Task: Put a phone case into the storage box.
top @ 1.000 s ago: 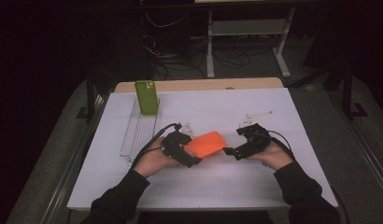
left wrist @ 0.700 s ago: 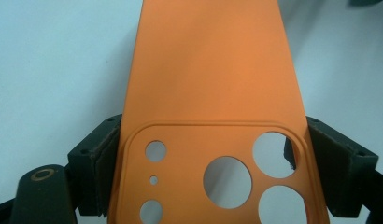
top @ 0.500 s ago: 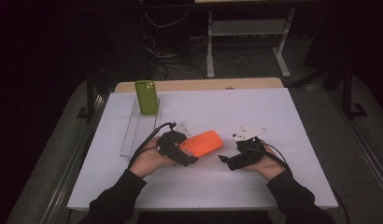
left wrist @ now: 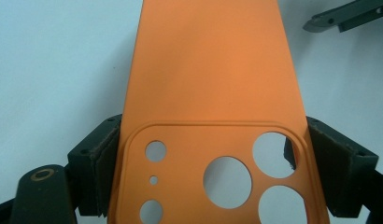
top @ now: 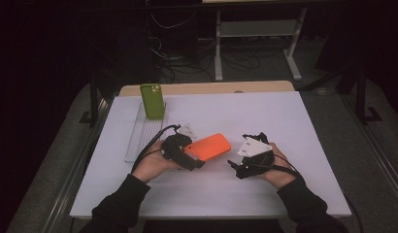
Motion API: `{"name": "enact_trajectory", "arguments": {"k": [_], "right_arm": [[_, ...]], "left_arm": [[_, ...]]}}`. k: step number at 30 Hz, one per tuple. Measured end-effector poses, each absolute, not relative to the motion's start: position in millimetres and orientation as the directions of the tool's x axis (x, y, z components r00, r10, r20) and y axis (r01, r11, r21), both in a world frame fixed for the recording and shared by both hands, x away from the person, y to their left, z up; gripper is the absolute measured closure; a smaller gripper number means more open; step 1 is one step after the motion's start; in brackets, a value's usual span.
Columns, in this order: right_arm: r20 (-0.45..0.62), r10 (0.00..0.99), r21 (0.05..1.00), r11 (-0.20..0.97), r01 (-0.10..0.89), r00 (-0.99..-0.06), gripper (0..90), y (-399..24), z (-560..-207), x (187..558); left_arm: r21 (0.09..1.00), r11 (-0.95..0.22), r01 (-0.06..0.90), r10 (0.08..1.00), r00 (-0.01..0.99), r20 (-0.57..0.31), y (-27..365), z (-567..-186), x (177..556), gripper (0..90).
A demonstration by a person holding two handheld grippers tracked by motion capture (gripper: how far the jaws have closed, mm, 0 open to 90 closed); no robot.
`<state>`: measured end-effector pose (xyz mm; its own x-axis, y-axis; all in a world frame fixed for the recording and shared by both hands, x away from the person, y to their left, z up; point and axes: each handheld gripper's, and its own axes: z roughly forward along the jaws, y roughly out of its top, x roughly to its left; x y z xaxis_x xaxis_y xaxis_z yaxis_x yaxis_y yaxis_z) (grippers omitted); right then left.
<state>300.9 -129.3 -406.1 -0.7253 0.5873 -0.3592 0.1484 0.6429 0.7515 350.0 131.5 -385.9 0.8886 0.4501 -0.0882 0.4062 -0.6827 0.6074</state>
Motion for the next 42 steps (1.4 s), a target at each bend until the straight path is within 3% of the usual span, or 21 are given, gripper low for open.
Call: {"name": "enact_trajectory", "arguments": {"k": [8,20,30,34,35,42], "right_arm": [[-0.594,0.464,0.621,0.784,-0.007,-0.657,6.6,-117.9,-414.7,294.2],[-0.831,0.261,0.390,0.903,-0.181,-0.491,9.6,-104.7,-423.6,286.8],[-0.898,0.188,0.299,0.923,-0.240,-0.398,14.5,-91.8,-433.4,279.8],[-0.923,0.155,0.255,0.932,-0.259,-0.351,19.1,-87.5,-435.4,277.0],[-0.939,0.102,0.204,0.934,-0.292,-0.329,20.9,-87.2,-435.2,278.2],[-0.955,0.093,0.183,0.931,-0.316,-0.281,30.7,-80.5,-444.9,275.8]], "left_arm": [[0.610,-0.671,0.421,0.461,0.882,-0.101,130.6,-387.9,350.2,15.8],[0.615,-0.659,0.433,0.467,0.876,-0.117,128.8,-389.0,351.2,15.8],[0.601,-0.685,0.412,0.444,0.890,-0.103,124.2,-388.3,351.6,15.8],[0.612,-0.672,0.416,0.450,0.887,-0.109,120.8,-388.0,351.2,15.8],[0.607,-0.682,0.408,0.440,0.892,-0.105,120.8,-387.6,351.8,15.8],[0.608,-0.690,0.393,0.425,0.900,-0.101,116.0,-386.4,351.9,15.8]]}}
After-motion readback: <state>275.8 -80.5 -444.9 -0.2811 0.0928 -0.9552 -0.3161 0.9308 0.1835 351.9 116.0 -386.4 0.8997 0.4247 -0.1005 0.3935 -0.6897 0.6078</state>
